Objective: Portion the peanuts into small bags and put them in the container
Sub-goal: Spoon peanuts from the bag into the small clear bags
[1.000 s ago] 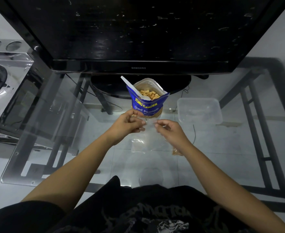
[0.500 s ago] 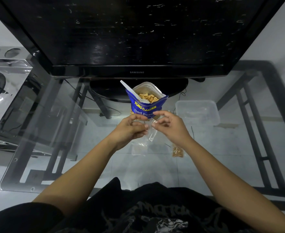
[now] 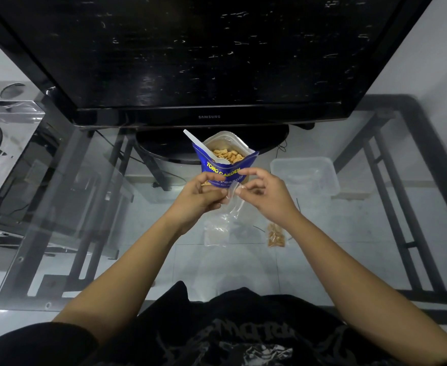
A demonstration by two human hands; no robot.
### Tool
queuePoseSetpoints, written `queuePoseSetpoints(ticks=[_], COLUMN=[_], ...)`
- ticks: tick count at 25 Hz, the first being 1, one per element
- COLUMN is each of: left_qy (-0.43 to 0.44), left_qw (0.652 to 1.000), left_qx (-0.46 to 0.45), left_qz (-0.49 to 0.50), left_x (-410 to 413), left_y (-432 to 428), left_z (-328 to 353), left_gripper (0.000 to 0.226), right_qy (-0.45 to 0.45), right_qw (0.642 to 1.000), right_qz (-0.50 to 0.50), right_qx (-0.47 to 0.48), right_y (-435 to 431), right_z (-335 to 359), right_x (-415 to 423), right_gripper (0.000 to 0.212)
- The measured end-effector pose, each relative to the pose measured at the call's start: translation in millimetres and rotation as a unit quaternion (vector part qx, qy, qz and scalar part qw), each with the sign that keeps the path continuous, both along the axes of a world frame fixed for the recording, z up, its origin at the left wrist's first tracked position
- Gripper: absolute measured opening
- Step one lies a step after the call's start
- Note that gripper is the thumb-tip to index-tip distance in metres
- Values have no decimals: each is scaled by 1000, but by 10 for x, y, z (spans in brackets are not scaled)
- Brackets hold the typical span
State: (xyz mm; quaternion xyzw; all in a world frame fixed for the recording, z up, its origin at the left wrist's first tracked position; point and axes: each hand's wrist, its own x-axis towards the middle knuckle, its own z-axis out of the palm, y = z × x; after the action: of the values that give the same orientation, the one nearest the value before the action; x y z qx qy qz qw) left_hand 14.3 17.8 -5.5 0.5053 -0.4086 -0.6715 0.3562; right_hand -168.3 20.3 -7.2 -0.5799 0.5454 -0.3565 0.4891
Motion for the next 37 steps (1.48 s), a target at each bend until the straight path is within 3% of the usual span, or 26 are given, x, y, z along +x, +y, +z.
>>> queuePoseSetpoints(ticks=[3,6,11,13,15,18,20,26,28,32,34,36,37], left_qy=[2,-55,-270,-304,-273,-121,-39,18,48,122,81,-61,-162], left_qw=[1000,990,909,905,935,986,998,999,996,981,989,998,985], left_qx=[-30,-111,-310,-295,-228,-111,-57,24,63,136,108,2,-63], left_qz=[-8,-65,-67,-29,-18,-25,-15,12,33,63,61,33,7], left_x=[3,16,24,17,20,20,3,-71,-77,-80,-78,-33,14], left_y=[-12,-24,-54,-67,-77,-85,-71,9,9,2,8,-11,-32], left_z=[36,68,73,60,52,99,142,94,74,76,95,132,149], left_gripper=[26,26,14,5,5,16,27,15,6,10,9,7,6], right_qy=[-8,-19,-33,-31,-22,1,-1,1,8,24,38,53,57], right_qw=[1000,1000,998,998,999,1000,1000,998,997,996,995,994,994], right_qz=[1,7,30,21,31,11,11,60,72,87,92,91,92], right_qx=[4,18,51,47,39,13,10,6,4,-11,-21,-28,-21], right_y=[-17,-50,-55,-29,8,27,11,-19,-33,-59,-69,-80,-88], right_z=[26,50,8,14,38,25,32,99,113,131,137,136,131], right_x=[6,0,-5,-12,-21,-41,-44,-43,-37,-13,-8,-35,-58], right_gripper=[34,38,29,27,26,28,33,53,55,50,49,52,55])
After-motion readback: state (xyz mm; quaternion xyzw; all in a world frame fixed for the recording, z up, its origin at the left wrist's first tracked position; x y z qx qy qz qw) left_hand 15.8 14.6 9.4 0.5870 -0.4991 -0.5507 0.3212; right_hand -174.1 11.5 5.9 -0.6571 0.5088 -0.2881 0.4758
